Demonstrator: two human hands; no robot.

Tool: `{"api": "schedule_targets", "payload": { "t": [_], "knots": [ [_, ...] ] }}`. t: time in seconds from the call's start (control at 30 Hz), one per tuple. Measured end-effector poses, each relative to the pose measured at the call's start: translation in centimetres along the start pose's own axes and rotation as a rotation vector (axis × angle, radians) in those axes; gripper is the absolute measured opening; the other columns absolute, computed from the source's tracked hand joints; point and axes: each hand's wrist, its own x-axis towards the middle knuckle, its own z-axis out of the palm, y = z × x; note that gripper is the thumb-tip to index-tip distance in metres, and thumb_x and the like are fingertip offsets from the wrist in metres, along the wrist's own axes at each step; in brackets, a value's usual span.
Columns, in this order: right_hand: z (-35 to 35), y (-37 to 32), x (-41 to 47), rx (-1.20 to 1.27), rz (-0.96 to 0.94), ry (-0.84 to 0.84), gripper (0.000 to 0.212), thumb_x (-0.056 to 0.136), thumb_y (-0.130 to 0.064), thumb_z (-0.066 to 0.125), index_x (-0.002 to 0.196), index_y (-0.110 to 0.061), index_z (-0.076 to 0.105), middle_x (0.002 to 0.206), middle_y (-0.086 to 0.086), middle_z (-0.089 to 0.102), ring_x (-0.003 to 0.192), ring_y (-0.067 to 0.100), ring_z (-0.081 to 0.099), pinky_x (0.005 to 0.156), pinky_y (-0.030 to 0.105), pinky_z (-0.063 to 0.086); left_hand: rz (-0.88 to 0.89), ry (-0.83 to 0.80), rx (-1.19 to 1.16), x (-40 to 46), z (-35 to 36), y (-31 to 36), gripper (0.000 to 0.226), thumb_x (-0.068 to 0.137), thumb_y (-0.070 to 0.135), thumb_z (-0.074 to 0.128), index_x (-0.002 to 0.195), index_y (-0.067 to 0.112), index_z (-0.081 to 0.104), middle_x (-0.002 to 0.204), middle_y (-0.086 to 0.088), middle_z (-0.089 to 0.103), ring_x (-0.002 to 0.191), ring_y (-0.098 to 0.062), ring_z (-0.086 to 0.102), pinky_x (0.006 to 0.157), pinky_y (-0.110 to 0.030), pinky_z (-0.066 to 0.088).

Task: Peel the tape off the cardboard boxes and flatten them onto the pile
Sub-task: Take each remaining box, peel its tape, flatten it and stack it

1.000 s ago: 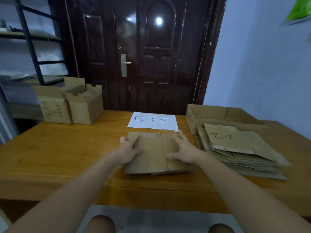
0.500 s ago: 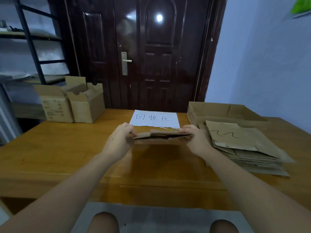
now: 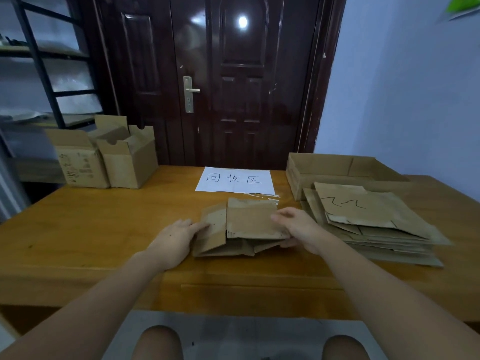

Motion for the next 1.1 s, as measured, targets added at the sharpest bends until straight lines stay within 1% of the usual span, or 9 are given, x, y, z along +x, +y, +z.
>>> {"api": "schedule_targets", "payload": {
  "t": [0.17,0.33,0.43,0.53,0.7,0.87,0.97,1.03,1.1],
  "knots": [
    [1.4,1.6,0.8,-0.142,-0.043,0.036,0.050,0.095,-0.018,0.070,0.138,-0.032,0.048,0.131,0.009,0.050,0.102,0.021,0.059,0.068,0.027,0.055,-0.303,0.023,-0.817,0.4,-1.2,1.2,0.031,0.106,0.026,0.054,0.137,0.028,0.058,0.121,0.001,0.063,0.107,-0.014,0.060,0.088,-0.029,0.053],
    [0.5,-1.5,0.6,-0.170,-0.137,0.101,0.055,0.099,-0.016,0.063,0.147,-0.033,0.042,0.139,0.006,0.049,0.103,0.019,0.060,0.061,0.027,0.057,-0.281,-0.103,-1.071,1.9,-3.9,2.8,0.082,0.082,0.021,0.085,0.149,0.040,0.041,0.124,0.010,0.047,0.106,-0.012,0.054,0.074,-0.026,0.052],
    [-2.3,-4.4,0.8,-0.307,-0.185,0.148,0.068,0.100,-0.016,0.062,0.158,-0.032,0.030,0.151,0.005,0.043,0.101,0.016,0.058,0.066,0.029,0.060,-0.250,-0.148,-1.020,4.1,-5.8,4.3,0.111,0.074,0.021,0.092,0.158,0.050,0.024,0.142,0.008,0.035,0.124,-0.023,0.044,0.088,-0.041,0.051],
    [-6.4,-6.6,0.2,-0.419,-0.169,0.155,0.075,0.100,-0.019,0.063,0.161,-0.035,0.022,0.147,0.005,0.045,0.092,0.013,0.057,0.057,0.025,0.056,-0.197,-0.169,-0.914,6.7,-7.5,6.9,0.119,0.073,0.027,0.093,0.159,0.051,0.015,0.141,0.008,0.031,0.122,-0.021,0.044,0.081,-0.037,0.055],
    [-14.8,-5.8,-1.0,-0.354,-0.089,0.206,0.077,0.099,-0.020,0.065,0.160,-0.040,0.022,0.146,0.008,0.049,0.115,0.028,0.063,0.086,0.042,0.061,-0.048,-0.109,-0.760,11.1,-8.7,13.8,0.128,0.072,0.033,0.094,0.163,0.041,0.004,0.141,0.006,0.025,0.114,-0.016,0.048,0.063,-0.028,0.059],
    [-21.7,-2.3,-2.9,-0.386,0.039,0.285,0.064,0.105,-0.046,0.048,0.161,-0.040,0.018,0.104,0.005,0.062,0.064,0.015,0.049,0.050,0.027,0.042,0.072,-0.114,-0.748,14.9,-7.9,22.3,0.122,0.078,0.034,0.089,0.164,0.033,0.003,0.142,0.002,0.024,0.113,-0.019,0.046,0.054,-0.021,0.052],
    [-24.3,0.0,-3.7,-0.587,0.061,0.356,0.068,0.105,-0.051,0.044,0.163,-0.029,0.015,0.156,0.006,0.042,0.109,0.025,0.059,0.063,0.028,0.048,0.064,-0.197,-0.818,16.5,-6.9,26.5,0.120,0.077,0.033,0.090,0.164,0.033,0.009,0.152,0.000,0.022,0.121,-0.023,0.044,0.057,-0.023,0.052],
    [-25.3,1.9,-3.8,-0.643,0.071,0.381,0.068,0.106,-0.044,0.047,0.163,-0.020,0.019,0.165,0.006,0.030,0.141,0.030,0.042,0.098,0.037,0.049,0.040,-0.281,-0.829,17.1,-5.8,28.4,0.119,0.076,0.031,0.090,0.164,0.033,0.010,0.158,-0.002,0.019,0.122,-0.023,0.041,0.057,-0.023,0.052],
    [-25.8,3.8,-3.4,-0.657,0.119,0.368,0.066,0.106,-0.040,0.049,0.161,-0.016,0.023,0.164,0.009,0.031,0.147,0.030,0.035,0.117,0.041,0.032,0.016,-0.360,-0.794,17.2,-4.5,29.5,0.117,0.077,0.030,0.090,0.164,0.032,0.011,0.161,-0.005,0.018,0.119,-0.024,0.042,0.053,-0.021,0.052]
  ]
}}
